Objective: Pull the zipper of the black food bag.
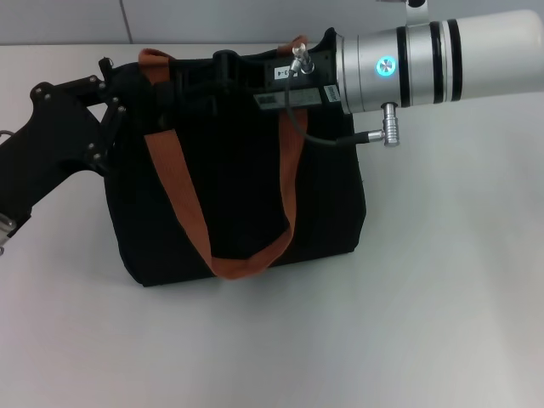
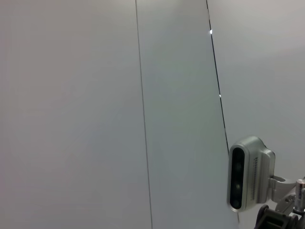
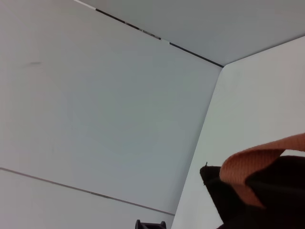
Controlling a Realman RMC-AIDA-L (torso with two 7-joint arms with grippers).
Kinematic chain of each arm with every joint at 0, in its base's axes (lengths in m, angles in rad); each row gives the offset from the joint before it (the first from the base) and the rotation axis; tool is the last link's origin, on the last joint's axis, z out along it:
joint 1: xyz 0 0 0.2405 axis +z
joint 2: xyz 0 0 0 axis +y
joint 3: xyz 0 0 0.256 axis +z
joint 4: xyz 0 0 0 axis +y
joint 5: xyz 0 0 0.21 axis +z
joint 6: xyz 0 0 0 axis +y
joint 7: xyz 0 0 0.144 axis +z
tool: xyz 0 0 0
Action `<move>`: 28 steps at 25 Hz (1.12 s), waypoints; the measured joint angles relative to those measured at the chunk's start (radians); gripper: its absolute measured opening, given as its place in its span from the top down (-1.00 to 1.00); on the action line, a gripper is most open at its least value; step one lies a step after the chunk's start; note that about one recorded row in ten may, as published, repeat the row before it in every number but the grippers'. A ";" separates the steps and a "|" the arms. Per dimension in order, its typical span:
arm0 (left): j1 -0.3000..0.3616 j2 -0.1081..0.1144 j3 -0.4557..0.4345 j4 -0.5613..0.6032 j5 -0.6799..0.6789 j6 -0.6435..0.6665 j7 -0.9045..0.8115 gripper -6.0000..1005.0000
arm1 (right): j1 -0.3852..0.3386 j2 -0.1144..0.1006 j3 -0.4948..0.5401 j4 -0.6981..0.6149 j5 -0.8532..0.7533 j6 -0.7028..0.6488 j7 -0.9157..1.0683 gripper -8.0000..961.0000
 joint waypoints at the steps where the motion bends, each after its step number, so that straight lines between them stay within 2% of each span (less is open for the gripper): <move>1: -0.002 0.000 0.000 0.000 0.000 0.000 0.000 0.86 | -0.001 0.000 0.000 0.000 0.000 0.000 0.000 0.35; 10: -0.006 -0.001 0.003 -0.002 0.000 0.005 0.000 0.86 | -0.021 0.000 0.000 0.001 0.023 0.000 -0.015 0.36; 28: -0.009 -0.001 -0.003 -0.014 0.000 0.016 0.000 0.84 | 0.000 0.000 -0.076 -0.008 0.023 0.038 -0.040 0.37</move>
